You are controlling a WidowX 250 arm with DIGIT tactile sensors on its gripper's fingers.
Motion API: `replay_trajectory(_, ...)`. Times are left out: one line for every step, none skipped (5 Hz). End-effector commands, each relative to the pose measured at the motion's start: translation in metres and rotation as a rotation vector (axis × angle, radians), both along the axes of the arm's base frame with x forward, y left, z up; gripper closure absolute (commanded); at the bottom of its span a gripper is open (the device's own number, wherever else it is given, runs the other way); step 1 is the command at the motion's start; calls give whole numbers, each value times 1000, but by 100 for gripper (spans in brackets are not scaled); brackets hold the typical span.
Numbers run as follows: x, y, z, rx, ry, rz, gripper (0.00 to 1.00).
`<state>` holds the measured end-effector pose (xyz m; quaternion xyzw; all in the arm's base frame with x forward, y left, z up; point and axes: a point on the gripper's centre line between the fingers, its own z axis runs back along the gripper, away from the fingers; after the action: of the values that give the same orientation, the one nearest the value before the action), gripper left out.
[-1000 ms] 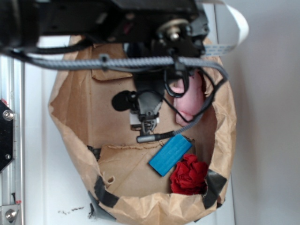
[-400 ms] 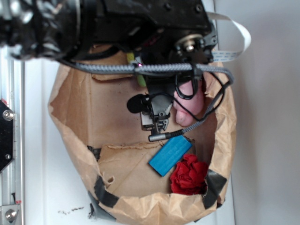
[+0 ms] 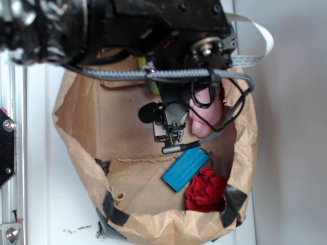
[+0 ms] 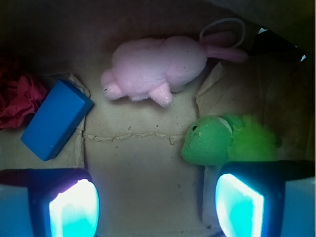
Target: Grab the green animal.
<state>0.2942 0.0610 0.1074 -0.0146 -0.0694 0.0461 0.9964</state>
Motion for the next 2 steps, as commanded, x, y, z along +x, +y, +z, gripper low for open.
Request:
replay_trajectory(17, -1, 5, 97, -107, -250, 0)
replay_trajectory(14, -7, 4, 123, -118, -453, 0)
